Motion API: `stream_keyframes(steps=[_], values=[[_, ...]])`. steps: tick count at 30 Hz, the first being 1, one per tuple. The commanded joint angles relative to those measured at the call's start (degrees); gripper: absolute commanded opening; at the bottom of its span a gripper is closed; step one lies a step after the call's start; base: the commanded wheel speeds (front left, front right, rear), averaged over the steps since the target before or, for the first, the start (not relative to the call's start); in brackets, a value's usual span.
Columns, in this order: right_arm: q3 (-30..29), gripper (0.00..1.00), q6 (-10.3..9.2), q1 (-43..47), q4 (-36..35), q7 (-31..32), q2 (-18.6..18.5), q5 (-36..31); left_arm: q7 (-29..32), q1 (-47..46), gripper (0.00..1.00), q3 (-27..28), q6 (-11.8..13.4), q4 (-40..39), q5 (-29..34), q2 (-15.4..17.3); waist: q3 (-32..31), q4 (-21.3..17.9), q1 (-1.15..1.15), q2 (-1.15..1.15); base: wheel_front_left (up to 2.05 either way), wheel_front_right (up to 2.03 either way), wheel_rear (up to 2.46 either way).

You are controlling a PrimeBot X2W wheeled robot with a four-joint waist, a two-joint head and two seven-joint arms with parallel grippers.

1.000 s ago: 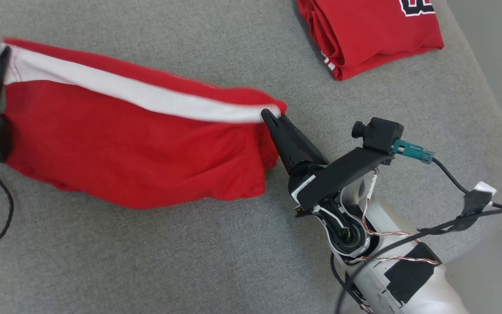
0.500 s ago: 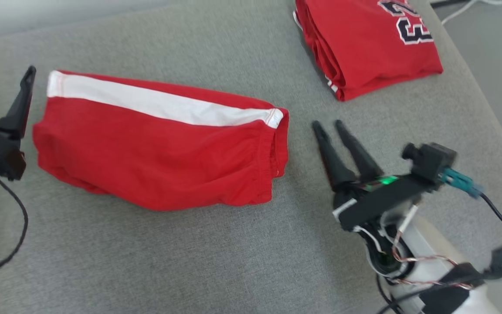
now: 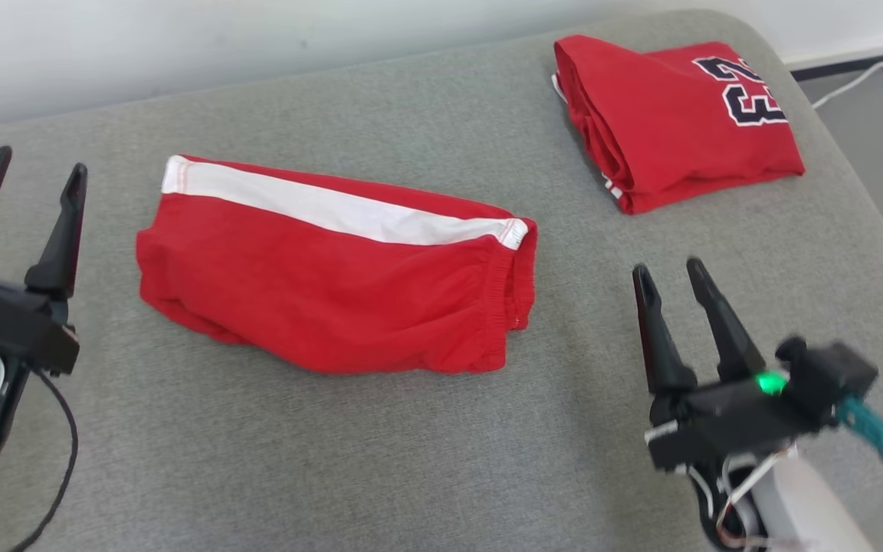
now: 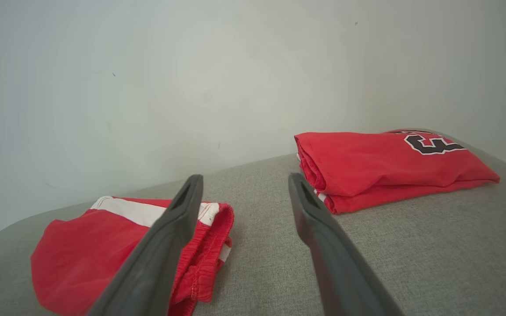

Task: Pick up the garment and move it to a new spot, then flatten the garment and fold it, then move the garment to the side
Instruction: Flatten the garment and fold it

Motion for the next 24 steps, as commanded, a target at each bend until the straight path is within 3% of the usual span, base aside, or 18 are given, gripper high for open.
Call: stream_keyframes(steps=[1,8,16,24], values=[[-1.5,1.00,0.01,2.2,-1.6,-0.3,1.5,-2.4,-0.3,1.8,1.00,0.7,0.2,-0.9,0.3,0.2,-0.8,0.9,0.01,0.00,0.00,0.00,0.00],[-6.4,1.00,0.01,10.6,-7.3,-0.3,7.1,-12.7,-0.3,6.1,1.00,3.5,1.4,-2.9,0.2,-0.8,-0.5,1.0,0.01,0.00,0.00,0.00,0.00],[-6.3,1.00,0.01,11.0,-8.0,-0.4,8.7,-14.0,-0.3,7.5,1.00,4.2,1.7,-0.5,-0.2,-6.0,1.1,0.9,0.01,0.00,0.00,0.00,0.00],[-5.8,1.00,0.01,10.0,-7.6,-0.4,8.4,-14.2,-0.3,5.8,1.00,3.6,1.7,6.8,2.0,-12.0,2.5,0.9,0.01,0.00,0.00,0.00,0.00]])
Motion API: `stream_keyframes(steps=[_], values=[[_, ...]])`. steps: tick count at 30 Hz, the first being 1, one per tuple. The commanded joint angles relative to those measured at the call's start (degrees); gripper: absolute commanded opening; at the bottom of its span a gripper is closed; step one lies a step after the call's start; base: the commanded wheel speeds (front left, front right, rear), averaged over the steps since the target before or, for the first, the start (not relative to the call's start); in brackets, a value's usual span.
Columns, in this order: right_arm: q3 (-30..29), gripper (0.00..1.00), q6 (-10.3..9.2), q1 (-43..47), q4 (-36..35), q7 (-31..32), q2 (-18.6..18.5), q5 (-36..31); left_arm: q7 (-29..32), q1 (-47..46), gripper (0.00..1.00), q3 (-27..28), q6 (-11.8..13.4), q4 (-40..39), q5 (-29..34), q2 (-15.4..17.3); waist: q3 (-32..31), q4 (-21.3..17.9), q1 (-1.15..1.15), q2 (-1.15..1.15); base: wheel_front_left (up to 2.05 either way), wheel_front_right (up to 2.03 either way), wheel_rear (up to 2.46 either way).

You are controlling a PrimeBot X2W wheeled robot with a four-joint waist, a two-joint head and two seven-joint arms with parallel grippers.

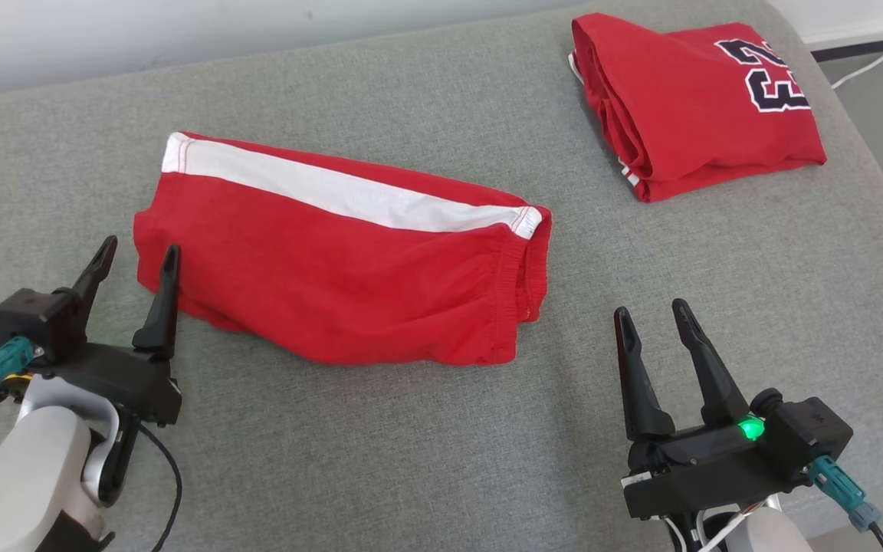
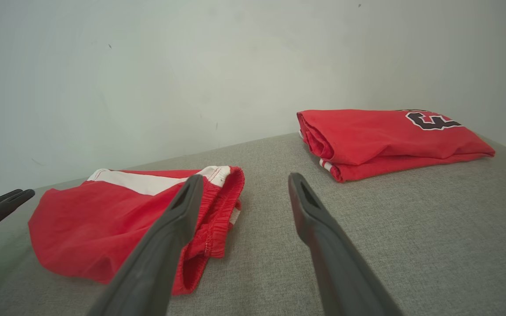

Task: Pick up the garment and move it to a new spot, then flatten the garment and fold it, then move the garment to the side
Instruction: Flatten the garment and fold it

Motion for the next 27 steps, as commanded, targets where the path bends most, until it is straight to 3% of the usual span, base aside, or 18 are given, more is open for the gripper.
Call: stream_keyframes(steps=[1,12,20,21,22,23,27], values=[[0.3,1.00,0.01,-0.3,0.2,-0.3,-0.2,-0.3,-0.3,-0.5,1.00,0.3,-0.2,1.9,0.6,-0.4,0.4,-0.3,0.00,0.00,0.00,0.00,0.00],[1.2,1.00,0.01,-1.1,1.0,-0.2,0.5,0.2,-0.3,-2.3,1.00,0.7,-3.1,11.9,2.0,-3.0,1.4,-1.9,0.00,0.00,0.00,0.00,0.00],[1.6,1.00,0.01,-1.1,1.9,-0.2,0.5,0.5,-0.2,-3.5,1.00,-0.5,-2.4,17.6,4.0,-3.8,0.8,-2.2,0.00,0.00,0.00,0.00,0.00],[1.7,1.00,0.01,-1.1,2.0,-0.2,0.5,0.4,-0.1,-3.7,0.79,-1.2,-2.1,18.6,4.8,-3.7,0.6,-2.2,0.00,0.00,0.00,0.00,0.00],[1.9,1.00,0.01,-1.2,2.1,-0.2,0.4,0.4,-0.1,-3.9,0.36,-1.7,-2.0,19.5,5.2,-3.7,0.4,-2.2,0.00,0.00,0.00,0.00,0.00],[2.0,1.00,0.01,-1.3,2.2,-0.2,0.4,0.4,-0.1,-4.0,0.00,-2.2,-1.6,20.2,6.0,-3.7,0.2,-2.1,0.00,0.00,0.00,0.00,0.00],[2.4,1.00,0.01,-1.1,2.6,-0.2,0.3,0.3,-0.1,-4.8,0.00,-3.3,-0.6,22.1,7.2,-4.1,-0.7,-2.0,0.00,0.00,0.00,0.00,0.00]])
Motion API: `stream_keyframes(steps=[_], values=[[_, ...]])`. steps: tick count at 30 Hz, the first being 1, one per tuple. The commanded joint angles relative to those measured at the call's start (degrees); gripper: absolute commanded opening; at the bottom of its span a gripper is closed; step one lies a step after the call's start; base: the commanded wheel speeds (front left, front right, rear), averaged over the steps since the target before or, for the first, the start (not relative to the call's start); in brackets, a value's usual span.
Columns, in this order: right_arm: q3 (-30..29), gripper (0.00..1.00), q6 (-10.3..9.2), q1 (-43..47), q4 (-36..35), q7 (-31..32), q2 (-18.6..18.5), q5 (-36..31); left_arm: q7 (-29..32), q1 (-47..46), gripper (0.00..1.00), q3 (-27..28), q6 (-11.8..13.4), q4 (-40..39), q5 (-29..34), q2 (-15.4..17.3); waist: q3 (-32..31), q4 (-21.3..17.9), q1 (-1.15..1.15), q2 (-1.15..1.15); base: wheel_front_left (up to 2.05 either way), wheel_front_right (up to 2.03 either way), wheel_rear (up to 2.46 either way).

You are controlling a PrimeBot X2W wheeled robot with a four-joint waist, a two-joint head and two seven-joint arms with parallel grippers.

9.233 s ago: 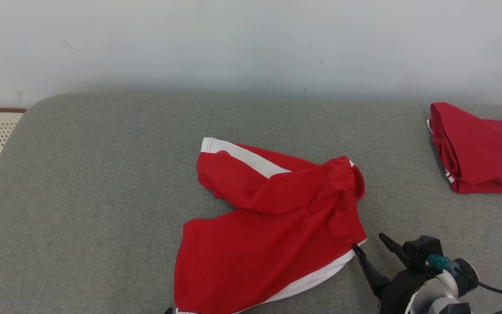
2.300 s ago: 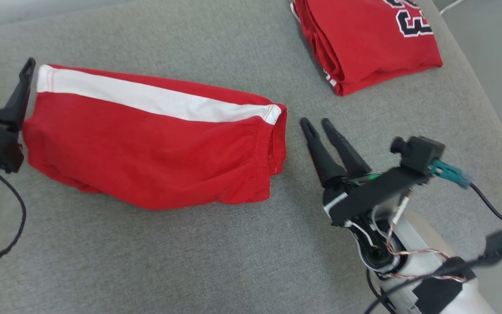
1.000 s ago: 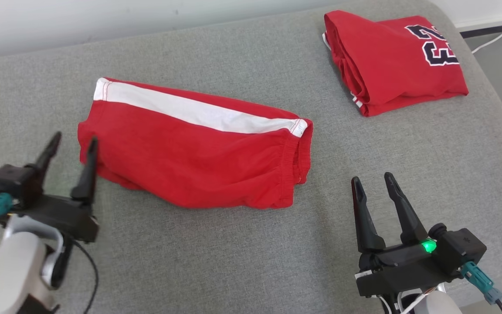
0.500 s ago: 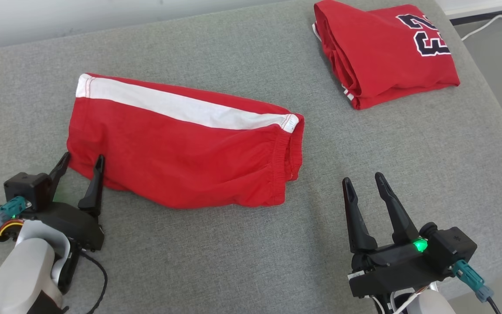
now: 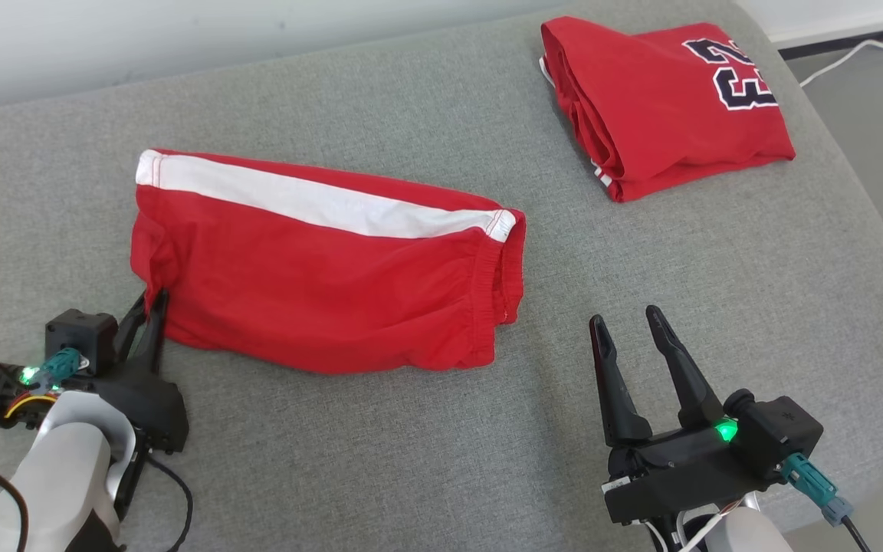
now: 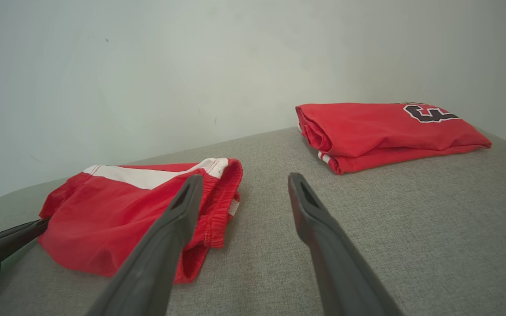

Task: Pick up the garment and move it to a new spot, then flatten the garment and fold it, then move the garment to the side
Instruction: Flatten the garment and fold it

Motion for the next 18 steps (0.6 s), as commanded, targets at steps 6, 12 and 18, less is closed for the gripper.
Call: stream_keyframes(steps=[6,12,18], values=[[0.3,1.00,0.01,1.4,0.3,0.0,-0.4,0.0,0.1,1.9,0.00,0.4,0.2,-0.8,0.4,-0.3,-2.4,1.0,0.00,0.00,0.00,0.00,0.00],[-0.1,1.00,0.01,3.1,0.5,0.0,-0.6,0.0,0.1,8.3,0.00,2.7,1.9,-6.8,-0.4,-1.4,-6.0,2.8,0.00,0.00,0.00,0.00,0.00],[-0.7,1.00,0.01,5.0,0.8,0.0,-1.3,0.2,0.0,16.8,0.00,4.3,3.7,-14.1,-0.1,-2.4,-8.7,5.9,0.00,0.00,0.00,0.00,0.00]])
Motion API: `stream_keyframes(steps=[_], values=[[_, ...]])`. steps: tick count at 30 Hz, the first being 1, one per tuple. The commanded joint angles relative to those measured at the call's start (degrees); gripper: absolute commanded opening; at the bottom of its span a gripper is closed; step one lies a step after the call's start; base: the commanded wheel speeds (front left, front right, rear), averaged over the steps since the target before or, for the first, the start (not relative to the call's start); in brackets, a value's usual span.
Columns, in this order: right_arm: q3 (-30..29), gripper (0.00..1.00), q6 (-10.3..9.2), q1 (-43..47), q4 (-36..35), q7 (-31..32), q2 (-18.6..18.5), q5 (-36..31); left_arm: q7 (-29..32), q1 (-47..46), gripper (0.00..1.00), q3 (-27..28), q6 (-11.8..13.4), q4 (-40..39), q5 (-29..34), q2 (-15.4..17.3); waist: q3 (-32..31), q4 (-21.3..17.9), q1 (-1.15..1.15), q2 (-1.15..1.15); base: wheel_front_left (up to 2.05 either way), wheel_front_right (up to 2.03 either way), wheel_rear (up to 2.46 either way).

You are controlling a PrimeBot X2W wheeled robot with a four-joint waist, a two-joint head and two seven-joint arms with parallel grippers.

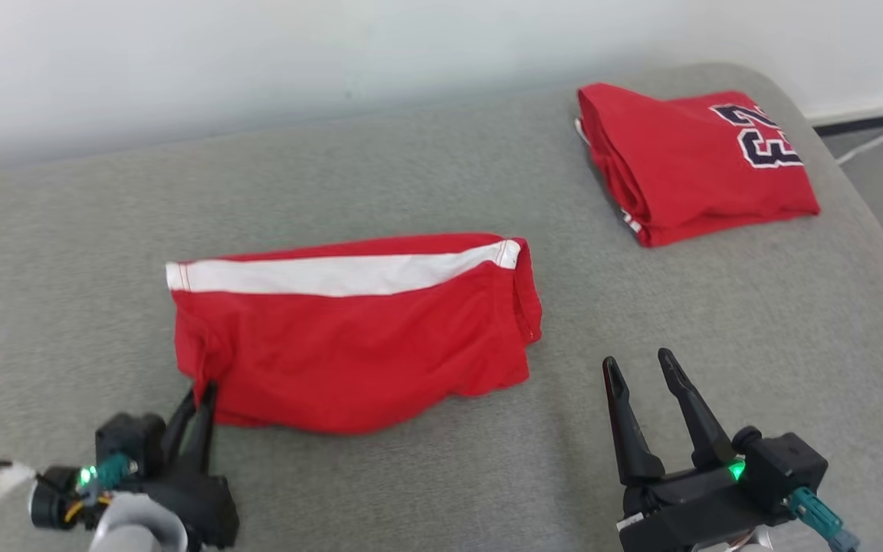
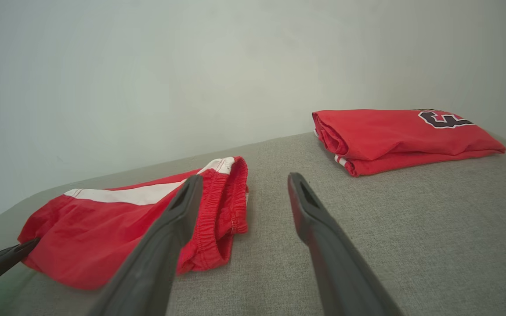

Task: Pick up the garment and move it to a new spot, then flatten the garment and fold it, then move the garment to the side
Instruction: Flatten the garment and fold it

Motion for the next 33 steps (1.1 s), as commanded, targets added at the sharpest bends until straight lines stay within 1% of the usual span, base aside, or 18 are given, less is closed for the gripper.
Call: stream_keyframes(steps=[1,7,14,16,17,18,20,25,28,33], values=[[0.0,1.00,0.01,0.9,0.2,0.0,-0.4,0.2,0.0,2.1,0.00,0.2,0.5,-1.0,0.2,-0.1,-2.1,2.4,0.00,0.00,0.00,0.00,0.00],[-0.1,1.00,0.01,1.9,0.6,0.0,-0.9,0.4,0.0,6.2,0.00,0.6,0.8,-4.8,0.1,-0.2,-3.1,4.6,0.00,0.00,0.00,0.00,0.00],[0.2,1.00,0.01,1.4,1.1,0.2,-1.2,0.5,0.0,7.6,0.00,0.9,1.1,-4.8,-0.4,-0.8,-3.1,4.8,0.00,0.00,0.00,0.00,0.00],[0.3,1.00,0.01,1.1,1.3,0.3,-1.1,0.6,0.0,7.4,0.00,1.3,1.6,-4.6,-0.5,-0.8,-3.0,4.7,0.00,0.00,0.00,0.00,0.00],[0.3,1.00,0.01,1.0,1.5,0.3,-1.2,0.6,0.0,7.4,0.33,1.4,2.0,-4.6,0.0,-0.7,-3.0,4.6,0.00,0.00,0.00,0.00,0.00],[0.4,1.00,0.01,0.7,1.9,0.3,-1.3,0.8,0.0,7.6,1.00,1.9,2.4,-5.5,0.3,-0.9,-3.1,4.5,0.00,0.00,0.00,0.00,0.00],[0.5,1.00,0.01,0.4,2.2,0.2,-1.3,0.9,0.0,8.5,1.00,3.0,2.8,-7.4,1.1,-1.0,-3.3,4.6,0.00,0.00,0.00,0.00,0.00],[-0.2,1.00,0.01,0.4,2.7,0.1,-1.4,0.5,0.0,11.7,1.00,7.9,5.8,-15.5,4.7,-1.4,-4.1,5.6,0.00,0.00,0.00,0.00,0.00],[-0.8,1.00,0.01,0.6,2.9,0.1,-1.6,0.0,0.0,14.3,1.00,10.6,7.0,-20.9,6.8,-1.8,-4.9,6.4,0.00,0.00,0.00,0.00,0.00],[-2.2,1.00,0.01,1.6,2.8,0.0,-1.6,-0.7,0.0,18.5,1.00,14.9,8.0,-28.3,9.4,-2.5,-6.4,7.9,0.00,0.00,0.00,0.00,0.00]])
